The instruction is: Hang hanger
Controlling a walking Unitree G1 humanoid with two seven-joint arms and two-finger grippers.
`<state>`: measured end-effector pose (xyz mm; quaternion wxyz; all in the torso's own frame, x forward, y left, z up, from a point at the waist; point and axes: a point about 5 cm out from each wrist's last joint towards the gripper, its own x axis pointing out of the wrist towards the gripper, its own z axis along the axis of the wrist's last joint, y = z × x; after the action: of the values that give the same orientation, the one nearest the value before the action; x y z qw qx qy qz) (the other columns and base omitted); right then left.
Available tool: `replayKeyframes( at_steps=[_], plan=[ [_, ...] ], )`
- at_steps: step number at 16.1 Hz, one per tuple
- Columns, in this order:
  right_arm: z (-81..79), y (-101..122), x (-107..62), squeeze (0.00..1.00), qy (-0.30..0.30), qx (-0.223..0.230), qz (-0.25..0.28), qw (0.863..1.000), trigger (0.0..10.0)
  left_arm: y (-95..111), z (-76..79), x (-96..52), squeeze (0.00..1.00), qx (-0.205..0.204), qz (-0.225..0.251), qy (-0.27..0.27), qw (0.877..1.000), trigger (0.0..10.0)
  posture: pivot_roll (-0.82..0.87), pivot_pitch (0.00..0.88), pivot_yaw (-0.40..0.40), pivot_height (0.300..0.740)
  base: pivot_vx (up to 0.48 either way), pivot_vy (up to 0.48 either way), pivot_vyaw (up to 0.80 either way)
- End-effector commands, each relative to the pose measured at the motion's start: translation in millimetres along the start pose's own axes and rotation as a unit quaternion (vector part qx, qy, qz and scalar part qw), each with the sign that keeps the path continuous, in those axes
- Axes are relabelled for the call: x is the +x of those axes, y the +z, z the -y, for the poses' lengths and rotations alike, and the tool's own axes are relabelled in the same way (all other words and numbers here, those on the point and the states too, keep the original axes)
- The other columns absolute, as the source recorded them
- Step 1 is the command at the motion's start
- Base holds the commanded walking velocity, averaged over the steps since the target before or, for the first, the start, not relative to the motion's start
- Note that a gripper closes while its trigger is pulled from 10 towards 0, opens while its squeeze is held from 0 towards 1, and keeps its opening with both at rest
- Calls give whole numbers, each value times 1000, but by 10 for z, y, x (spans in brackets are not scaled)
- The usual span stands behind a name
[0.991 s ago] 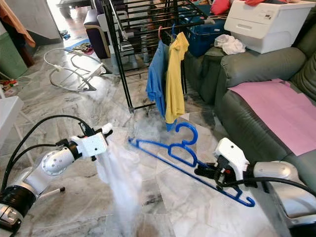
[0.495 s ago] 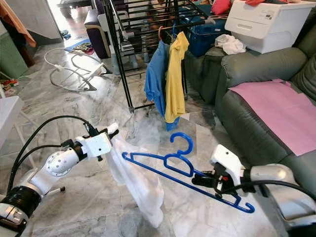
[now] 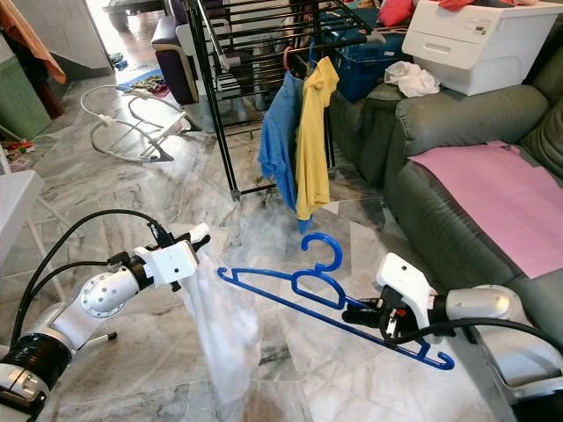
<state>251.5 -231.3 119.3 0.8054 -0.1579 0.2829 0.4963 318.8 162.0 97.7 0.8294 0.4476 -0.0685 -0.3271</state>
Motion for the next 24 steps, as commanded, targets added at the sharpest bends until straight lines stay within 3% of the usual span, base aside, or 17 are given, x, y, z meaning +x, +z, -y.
replayKeyframes(
  at_steps=[1,12,18,20,21,24],
  plan=[
    [9,53,11,0,0,-13,6,1000,10000,11,-47,-31,0,11,8,2,1000,10000,-145,0,92,740,0,0,0],
    [-4,17,102,0,4,-17,3,1000,10000,218,136,-145,0,-3,77,-14,997,10000,-137,0,87,740,0,0,0],
    [-31,-83,242,0,3,7,1,1000,10000,698,-27,-73,0,-13,175,31,984,10000,-125,0,77,740,0,0,0],
    [33,-157,291,0,-31,28,-2,999,10000,819,-59,-68,0,-24,196,41,979,10000,-124,0,76,740,0,0,0],
    [162,-204,318,0,-89,55,1,995,10000,856,-67,-71,0,-35,201,46,978,10000,-120,0,71,740,0,0,0],
    [393,-251,273,0,-186,105,6,977,10000,774,-34,-100,0,-41,183,49,981,10000,-118,0,67,740,0,0,0]
  ],
)
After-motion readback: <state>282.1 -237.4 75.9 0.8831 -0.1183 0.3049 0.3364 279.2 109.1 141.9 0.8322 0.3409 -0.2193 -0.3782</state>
